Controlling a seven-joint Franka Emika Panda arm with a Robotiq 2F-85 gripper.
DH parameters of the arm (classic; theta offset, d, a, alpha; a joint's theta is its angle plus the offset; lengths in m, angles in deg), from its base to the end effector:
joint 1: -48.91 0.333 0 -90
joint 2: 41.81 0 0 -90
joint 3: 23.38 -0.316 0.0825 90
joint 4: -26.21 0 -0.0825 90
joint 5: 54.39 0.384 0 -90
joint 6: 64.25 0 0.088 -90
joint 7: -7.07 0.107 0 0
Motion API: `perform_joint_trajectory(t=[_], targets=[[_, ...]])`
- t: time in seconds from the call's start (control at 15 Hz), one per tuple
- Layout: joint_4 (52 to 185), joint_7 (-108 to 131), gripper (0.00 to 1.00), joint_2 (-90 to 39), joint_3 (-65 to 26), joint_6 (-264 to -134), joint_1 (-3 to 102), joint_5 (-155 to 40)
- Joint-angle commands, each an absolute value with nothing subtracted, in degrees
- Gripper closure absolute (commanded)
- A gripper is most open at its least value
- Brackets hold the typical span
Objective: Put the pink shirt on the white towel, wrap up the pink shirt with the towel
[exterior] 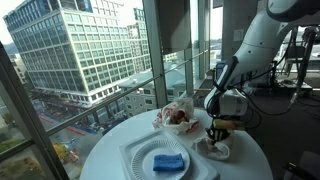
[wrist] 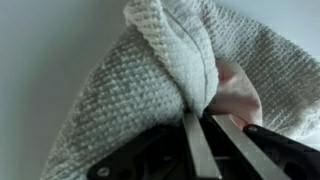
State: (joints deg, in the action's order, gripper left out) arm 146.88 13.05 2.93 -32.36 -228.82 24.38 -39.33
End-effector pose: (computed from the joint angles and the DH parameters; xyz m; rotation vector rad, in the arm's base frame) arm 0.5223 -0.1528 0.0433 -2.7955 0.9802 0.0051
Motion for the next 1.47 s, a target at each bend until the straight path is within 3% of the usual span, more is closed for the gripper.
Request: perform_joint_trajectory(t=[0.0, 0.2, 0.53, 0.6, 1.4], targets=[[151.43, 13.38, 0.61, 2.43, -29.68, -231.52, 27.57, -36.40], [155.09, 14.57, 0.43, -1.72, -27.89, -235.12, 30.36, -36.09], [160.52, 13.72, 0.03, -7.26, -29.03, -237.43, 30.57, -36.57], [161.01, 13.30, 0.00, -7.99, -29.40, -237.17, 30.29, -36.66], [159.72, 13.63, 0.00, -8.43, -37.86, -235.90, 24.63, -30.55]])
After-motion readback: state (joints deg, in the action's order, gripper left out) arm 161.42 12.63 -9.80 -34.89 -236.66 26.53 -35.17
